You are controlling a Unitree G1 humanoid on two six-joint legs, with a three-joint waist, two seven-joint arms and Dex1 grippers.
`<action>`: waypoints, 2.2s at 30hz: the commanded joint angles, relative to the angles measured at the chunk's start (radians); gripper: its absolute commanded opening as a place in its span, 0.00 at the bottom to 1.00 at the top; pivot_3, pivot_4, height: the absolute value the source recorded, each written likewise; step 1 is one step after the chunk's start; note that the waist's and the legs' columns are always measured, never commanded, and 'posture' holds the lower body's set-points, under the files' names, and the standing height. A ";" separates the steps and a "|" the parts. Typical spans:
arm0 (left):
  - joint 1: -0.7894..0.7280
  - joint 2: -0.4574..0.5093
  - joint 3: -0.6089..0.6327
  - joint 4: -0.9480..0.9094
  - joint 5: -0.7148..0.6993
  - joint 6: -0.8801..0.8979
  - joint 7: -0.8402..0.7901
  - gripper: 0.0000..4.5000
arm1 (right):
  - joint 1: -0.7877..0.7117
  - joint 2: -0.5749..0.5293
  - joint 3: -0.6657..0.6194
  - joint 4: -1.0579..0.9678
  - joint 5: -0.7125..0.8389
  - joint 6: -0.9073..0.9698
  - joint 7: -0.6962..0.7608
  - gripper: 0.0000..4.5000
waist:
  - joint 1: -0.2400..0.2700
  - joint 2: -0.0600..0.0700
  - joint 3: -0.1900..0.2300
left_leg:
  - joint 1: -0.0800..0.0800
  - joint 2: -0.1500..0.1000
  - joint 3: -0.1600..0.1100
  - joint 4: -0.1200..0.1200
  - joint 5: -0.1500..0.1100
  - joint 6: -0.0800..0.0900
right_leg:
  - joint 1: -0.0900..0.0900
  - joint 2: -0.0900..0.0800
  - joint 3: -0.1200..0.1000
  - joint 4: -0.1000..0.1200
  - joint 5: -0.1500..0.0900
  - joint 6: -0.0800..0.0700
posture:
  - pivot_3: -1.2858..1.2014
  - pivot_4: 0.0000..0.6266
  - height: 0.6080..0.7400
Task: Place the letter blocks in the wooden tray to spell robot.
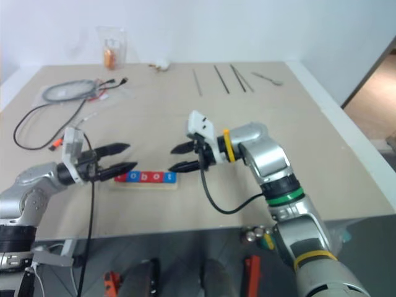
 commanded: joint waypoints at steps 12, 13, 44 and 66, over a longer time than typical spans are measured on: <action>0.006 0.015 -0.043 -0.049 0.052 -0.074 -0.047 1.00 | -0.003 0.064 0.131 0.045 -0.043 -0.045 -0.068 0.01 | 0.000 0.000 0.000 | 0.000 0.000 0.000 0.000 0.000 0.000 | -0.001 0.001 0.000 0.000 0.000 -0.001 | 0.52 0.24 1.00; 0.006 0.016 -0.042 -0.049 0.052 -0.074 -0.047 1.00 | -0.014 0.069 0.131 0.063 -0.045 -0.052 -0.068 0.01 | 0.000 0.000 0.000 | 0.000 0.000 0.000 0.000 0.000 0.000 | -0.001 0.001 0.000 0.000 0.000 -0.001 | 0.52 0.24 1.00; 0.054 0.083 -0.026 -0.054 0.092 -0.160 -0.054 1.00 | -0.075 0.111 0.163 0.303 -0.132 -0.186 -0.027 0.01 | 0.000 0.000 0.000 | 0.000 0.000 0.000 -0.001 0.000 0.000 | -0.001 0.001 0.000 0.001 -0.001 -0.001 | 0.52 0.24 1.00; 0.342 0.216 0.198 -0.237 -0.006 0.031 -0.003 1.00 | 0.204 -0.238 -0.166 -0.227 0.140 0.093 -0.050 0.01 | 0.000 0.000 0.000 | 0.000 0.000 0.001 -0.002 -0.002 -0.003 | -0.003 -0.002 0.000 0.001 -0.006 -0.002 | 0.52 0.24 1.00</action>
